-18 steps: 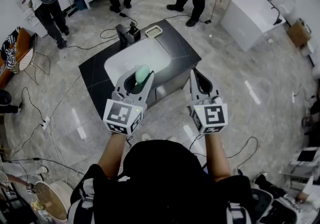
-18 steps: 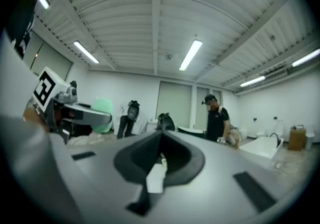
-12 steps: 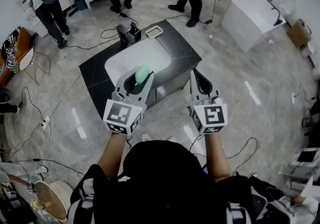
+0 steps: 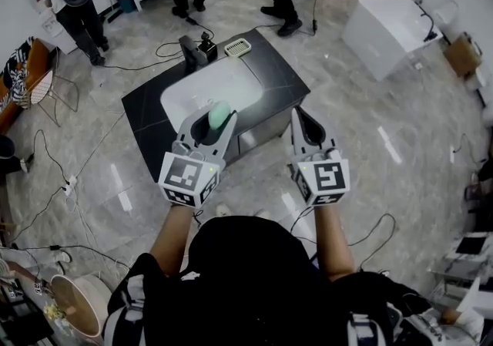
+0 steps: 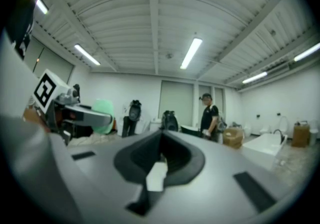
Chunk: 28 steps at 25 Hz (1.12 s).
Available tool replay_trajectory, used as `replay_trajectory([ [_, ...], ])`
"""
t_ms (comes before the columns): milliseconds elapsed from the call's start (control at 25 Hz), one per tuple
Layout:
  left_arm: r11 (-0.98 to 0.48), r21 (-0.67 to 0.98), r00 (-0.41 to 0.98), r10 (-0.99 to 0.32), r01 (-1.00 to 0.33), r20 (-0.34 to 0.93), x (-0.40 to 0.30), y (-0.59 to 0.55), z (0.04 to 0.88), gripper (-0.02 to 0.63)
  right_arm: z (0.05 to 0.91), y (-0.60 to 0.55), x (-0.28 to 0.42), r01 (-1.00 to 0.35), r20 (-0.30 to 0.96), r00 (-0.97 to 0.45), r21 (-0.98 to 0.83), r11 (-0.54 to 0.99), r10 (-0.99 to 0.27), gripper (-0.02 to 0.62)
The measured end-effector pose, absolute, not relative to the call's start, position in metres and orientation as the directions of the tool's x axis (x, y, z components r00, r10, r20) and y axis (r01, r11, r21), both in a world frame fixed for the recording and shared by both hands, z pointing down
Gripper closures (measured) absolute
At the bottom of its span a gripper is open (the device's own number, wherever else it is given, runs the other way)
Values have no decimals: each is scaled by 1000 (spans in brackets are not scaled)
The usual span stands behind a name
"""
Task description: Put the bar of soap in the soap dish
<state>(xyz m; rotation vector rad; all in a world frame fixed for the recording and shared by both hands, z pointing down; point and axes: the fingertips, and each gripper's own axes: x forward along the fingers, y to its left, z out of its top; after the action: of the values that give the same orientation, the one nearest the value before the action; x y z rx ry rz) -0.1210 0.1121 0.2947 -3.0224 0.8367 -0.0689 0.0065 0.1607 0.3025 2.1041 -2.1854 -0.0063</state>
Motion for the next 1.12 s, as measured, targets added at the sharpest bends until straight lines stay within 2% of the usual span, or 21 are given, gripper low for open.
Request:
replay_trajectory([
  [360, -836, -22, 834, -549, -549, 46, -106, 127, 300, 474, 309, 171, 23, -991, 47, -95, 88, 99, -994, 560],
  [720, -811, -30, 808, -584, -584, 77, -88, 143, 312, 474, 325, 183, 40, -986, 76, -144, 76, 150, -987, 560],
  [1120, -799, -18, 795, -599, -601, 94, -79, 112, 325, 474, 340, 153, 52, -982, 102, -171, 60, 177, -980, 560],
])
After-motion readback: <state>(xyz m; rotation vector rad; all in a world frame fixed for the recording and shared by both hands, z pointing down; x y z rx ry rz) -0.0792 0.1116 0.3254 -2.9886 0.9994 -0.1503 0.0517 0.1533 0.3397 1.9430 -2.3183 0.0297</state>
